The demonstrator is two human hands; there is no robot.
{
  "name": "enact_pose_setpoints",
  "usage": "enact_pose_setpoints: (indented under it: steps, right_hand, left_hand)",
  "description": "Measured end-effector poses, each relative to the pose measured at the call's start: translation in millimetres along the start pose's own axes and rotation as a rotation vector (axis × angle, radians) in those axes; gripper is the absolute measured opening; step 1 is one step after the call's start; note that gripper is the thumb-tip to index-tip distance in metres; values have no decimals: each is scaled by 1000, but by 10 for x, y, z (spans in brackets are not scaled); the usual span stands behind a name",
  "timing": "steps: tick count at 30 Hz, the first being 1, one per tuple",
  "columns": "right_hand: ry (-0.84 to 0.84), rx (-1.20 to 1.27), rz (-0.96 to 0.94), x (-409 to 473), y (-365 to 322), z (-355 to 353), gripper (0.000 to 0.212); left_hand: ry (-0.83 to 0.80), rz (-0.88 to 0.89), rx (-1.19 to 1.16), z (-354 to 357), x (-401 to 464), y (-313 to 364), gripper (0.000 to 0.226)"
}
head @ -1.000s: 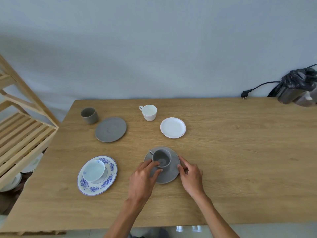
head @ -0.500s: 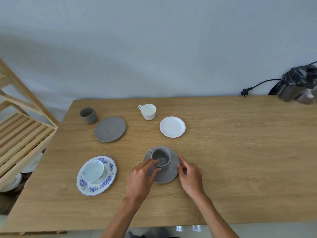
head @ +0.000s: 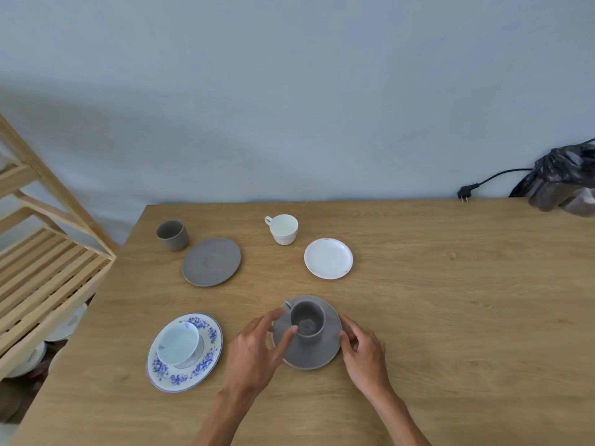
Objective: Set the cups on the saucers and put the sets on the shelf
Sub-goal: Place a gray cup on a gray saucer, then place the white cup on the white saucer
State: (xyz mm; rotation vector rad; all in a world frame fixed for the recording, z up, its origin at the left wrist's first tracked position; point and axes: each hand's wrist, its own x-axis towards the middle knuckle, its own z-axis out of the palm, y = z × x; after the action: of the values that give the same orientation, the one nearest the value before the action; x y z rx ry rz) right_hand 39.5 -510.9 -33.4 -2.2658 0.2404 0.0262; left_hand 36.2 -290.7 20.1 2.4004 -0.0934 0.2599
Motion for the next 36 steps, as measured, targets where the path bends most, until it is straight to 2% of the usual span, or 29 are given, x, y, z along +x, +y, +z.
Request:
enact_pose_setpoints:
  steps: [4, 7, 11, 18, 24, 29, 36]
  right_hand:
    - [-108, 94, 76, 138, -14, -121, 31]
    - [-97, 90, 133, 316, -60, -231, 26]
    - [-48, 174, 218, 651, -136, -283, 28]
    - [-30, 361, 311, 1187, -313, -175, 46]
    - [23, 416, 364, 1424, -423, -131, 50]
    - [46, 441, 382, 1483, -390, -98, 49]
    - [34, 446, 371, 1479, -348, -83, 51]
  left_hand:
    - [107, -55, -44, -169, 315, -73, 37]
    - [113, -50, -66, -217, 686, -89, 37]
    - [57, -40, -54, -184, 1195, -116, 38]
    - [-73, -24, 82, 99, 1878, -273, 45]
    - [-134, -10, 102, 275, 2135, -420, 41]
    - [-98, -18, 99, 351, 2249, -488, 24]
    - [-66, -9, 87, 404, 2274, -544, 20]
